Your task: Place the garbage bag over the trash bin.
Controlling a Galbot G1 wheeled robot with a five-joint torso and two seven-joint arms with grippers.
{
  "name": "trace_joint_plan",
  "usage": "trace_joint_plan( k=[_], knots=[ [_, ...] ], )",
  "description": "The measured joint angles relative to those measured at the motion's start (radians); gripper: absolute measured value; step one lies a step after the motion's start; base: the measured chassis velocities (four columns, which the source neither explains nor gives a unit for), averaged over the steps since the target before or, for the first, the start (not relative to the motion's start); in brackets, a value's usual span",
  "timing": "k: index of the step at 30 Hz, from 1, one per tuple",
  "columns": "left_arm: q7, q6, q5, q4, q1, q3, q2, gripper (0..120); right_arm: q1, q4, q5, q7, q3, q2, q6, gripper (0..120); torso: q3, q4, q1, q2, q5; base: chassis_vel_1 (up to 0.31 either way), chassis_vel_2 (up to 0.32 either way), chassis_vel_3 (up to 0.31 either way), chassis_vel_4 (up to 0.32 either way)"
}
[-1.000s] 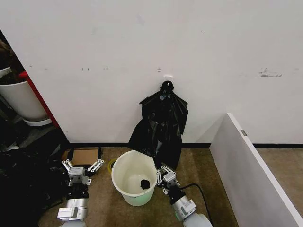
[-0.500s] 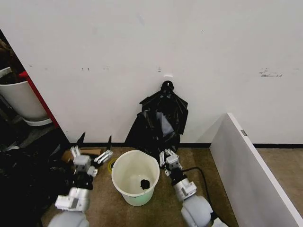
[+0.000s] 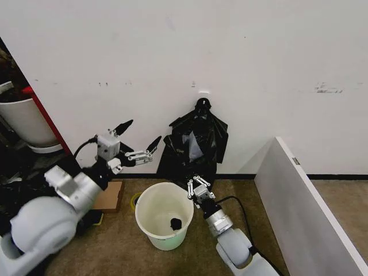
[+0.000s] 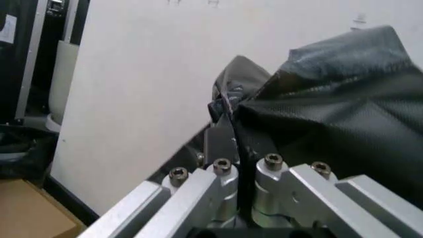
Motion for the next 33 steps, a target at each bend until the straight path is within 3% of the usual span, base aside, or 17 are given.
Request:
trace_joint_plan(
  k=[6,12,14,17,21,25,26,28,33],
  knots=[
    [0.014,0.084,-0.119,0.049,-0.096,0.012,0.102,100,-0.003,0.000,-0.026,0.001,0.002,-0.002,0.021,0,0.000,0.0000,0.000,0.000,0.0004,0.000,0.000,0.000,0.000],
    [0.087,0.082,-0.177,0.126,-0.267,0.139,0.110,100,-0.005,0.000,-0.034,0.005,0.002,-0.007,0.031,0,0.000,-0.0001,0.000,0.000,0.0008,0.000,0.000,0.000,0.000],
    [0.110,0.024,-0.156,0.191,-0.396,0.319,0.063,100,-0.007,0.000,-0.032,0.007,0.010,-0.014,0.034,0,0.000,0.0001,0.000,0.000,0.0007,0.000,0.000,0.000,0.000],
    [0.108,-0.026,-0.112,0.258,-0.503,0.477,-0.032,100,-0.009,0.004,-0.024,0.010,0.021,-0.017,0.035,0,0.000,-0.0005,0.000,0.000,-0.0005,0.000,0.000,0.000,0.000],
    [0.100,-0.026,-0.100,0.290,-0.588,0.562,-0.086,100,-0.010,0.009,-0.021,0.013,0.026,-0.018,0.033,0,0.000,-0.0004,0.000,0.000,0.0001,0.000,0.000,0.000,0.000],
    [0.093,0.043,-0.127,0.334,-0.857,0.800,-0.124,100,-0.010,0.008,-0.022,0.017,0.035,-0.014,0.033,0,0.000,0.0000,0.000,0.000,0.0006,0.000,0.000,0.000,0.000],
    [0.093,0.043,-0.127,0.334,-0.857,0.800,-0.124,100,-0.010,0.008,-0.022,0.017,0.035,-0.014,0.033,0,0.000,0.0000,0.000,0.000,0.0006,0.000,0.000,0.000,0.000],
    [0.099,0.082,-0.154,0.361,-0.975,0.886,-0.150,100,-0.009,0.002,-0.026,0.019,0.038,-0.008,0.037,0,0.000,-0.0003,0.000,0.000,0.0006,0.000,0.000,0.000,0.000],
    [0.138,0.249,-0.271,0.420,-1.196,1.015,-0.217,100,-0.007,-0.001,-0.033,0.023,0.043,-0.003,0.044,0,0.000,-0.0003,0.000,0.000,0.0010,0.000,0.000,0.000,0.000]
  ],
)
